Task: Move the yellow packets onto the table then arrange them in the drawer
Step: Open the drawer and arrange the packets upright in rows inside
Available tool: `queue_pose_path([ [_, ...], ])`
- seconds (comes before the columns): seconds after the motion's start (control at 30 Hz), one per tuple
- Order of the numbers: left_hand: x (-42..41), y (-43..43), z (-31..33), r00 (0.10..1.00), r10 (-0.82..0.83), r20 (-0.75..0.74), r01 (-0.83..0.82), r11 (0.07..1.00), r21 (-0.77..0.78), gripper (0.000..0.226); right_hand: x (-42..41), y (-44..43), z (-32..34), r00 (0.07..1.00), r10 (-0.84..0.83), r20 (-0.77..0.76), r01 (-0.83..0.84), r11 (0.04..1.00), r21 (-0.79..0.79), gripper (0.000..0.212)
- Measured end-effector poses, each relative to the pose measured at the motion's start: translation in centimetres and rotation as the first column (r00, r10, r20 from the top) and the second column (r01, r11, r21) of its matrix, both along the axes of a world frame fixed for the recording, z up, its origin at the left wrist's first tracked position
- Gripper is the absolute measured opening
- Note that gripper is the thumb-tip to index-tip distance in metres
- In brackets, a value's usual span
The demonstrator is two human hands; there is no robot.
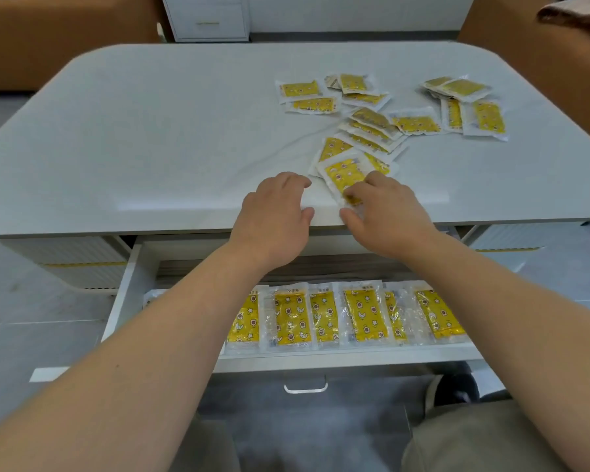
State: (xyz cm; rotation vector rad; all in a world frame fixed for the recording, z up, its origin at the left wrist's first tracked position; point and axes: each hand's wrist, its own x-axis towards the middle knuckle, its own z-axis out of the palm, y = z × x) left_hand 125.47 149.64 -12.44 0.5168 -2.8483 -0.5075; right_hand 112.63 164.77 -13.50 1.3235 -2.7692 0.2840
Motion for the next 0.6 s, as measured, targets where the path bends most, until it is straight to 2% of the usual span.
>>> queue_pose_path([
  [0.17,-0.9,-0.3,-0.7,0.999,0.018,0.026,-0.018,1.000,-0.022,0.050,1.2,0.6,0.5,0.997,0.068,0.026,-0.067,0.998,-0.019,0.038],
  [0.23,-1.2,-0.1,-1.0,1.000,0.006,0.021,-0.005,1.000,-0.021,0.051,1.0,1.0,0.7,0.999,0.018,0.046,-0.016,0.999,-0.043,0.037],
  [0.37,-2.1,0.7,-1.4,0.996,-0.082,0.035,0.085,0.994,-0.062,0.056,0.3,1.6,1.1,0.986,-0.143,0.083,0.140,0.989,0.041,0.041],
  [0.53,-3.2,1.6,-2.0,0.983,-0.168,0.075,0.173,0.983,-0.059,0.059,0.1,1.7,2.0,0.947,-0.304,0.103,0.291,0.949,0.124,0.028],
  [0.6,-3.4,1.8,-2.3,0.978,-0.180,0.101,0.188,0.979,-0.084,0.059,0.0,1.7,1.8,0.938,-0.335,0.094,0.324,0.939,0.118,0.033],
])
